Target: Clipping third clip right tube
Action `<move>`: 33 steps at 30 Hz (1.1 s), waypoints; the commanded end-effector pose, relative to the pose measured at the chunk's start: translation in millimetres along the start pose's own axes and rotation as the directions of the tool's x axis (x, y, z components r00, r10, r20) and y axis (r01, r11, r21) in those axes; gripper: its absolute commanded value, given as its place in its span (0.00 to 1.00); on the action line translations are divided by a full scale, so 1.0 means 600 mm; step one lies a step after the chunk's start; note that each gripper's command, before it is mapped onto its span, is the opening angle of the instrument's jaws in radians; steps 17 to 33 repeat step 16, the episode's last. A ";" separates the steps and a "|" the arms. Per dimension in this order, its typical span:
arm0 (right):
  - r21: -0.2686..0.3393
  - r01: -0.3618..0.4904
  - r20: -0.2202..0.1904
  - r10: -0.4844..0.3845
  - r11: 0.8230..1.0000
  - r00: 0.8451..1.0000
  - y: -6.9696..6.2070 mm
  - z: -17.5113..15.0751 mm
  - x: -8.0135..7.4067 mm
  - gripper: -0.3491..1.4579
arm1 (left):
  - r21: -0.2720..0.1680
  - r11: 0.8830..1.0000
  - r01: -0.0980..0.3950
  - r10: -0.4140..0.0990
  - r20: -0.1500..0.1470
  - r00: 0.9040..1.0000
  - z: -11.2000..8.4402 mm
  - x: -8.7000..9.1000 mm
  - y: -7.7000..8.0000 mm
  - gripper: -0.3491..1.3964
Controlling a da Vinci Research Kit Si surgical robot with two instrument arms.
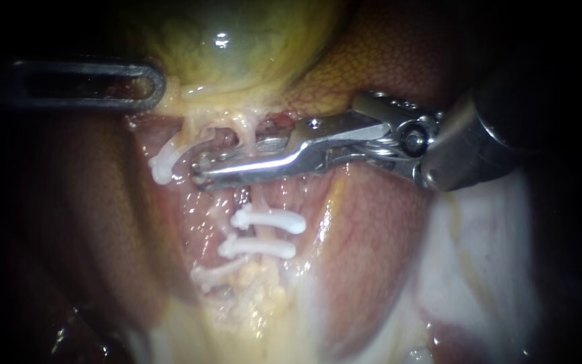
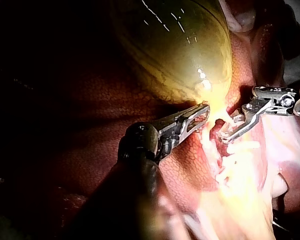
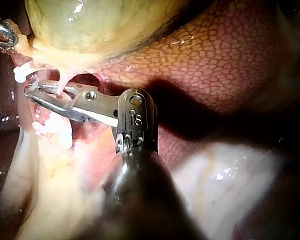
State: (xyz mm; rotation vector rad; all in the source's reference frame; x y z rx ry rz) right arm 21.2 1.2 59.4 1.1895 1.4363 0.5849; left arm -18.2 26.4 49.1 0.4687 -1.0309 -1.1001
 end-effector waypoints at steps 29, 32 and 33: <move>0.003 0.002 0.003 -0.002 1.000 1.000 0.0004 0.0000 -0.0004 0.00 | 0.000 1.000 0.000 0.000 0.000 1.000 0.0000 -0.0001 -0.0001 0.00; 0.003 0.002 0.003 -0.002 1.000 1.000 0.0004 0.0000 -0.0004 0.00 | 0.000 1.000 0.000 0.000 0.000 1.000 0.0000 -0.0001 -0.0001 0.00; 0.003 0.002 0.003 -0.002 1.000 1.000 0.0004 0.0000 -0.0004 0.00 | 0.000 1.000 0.000 0.000 0.000 1.000 0.0000 -0.0001 -0.0001 0.00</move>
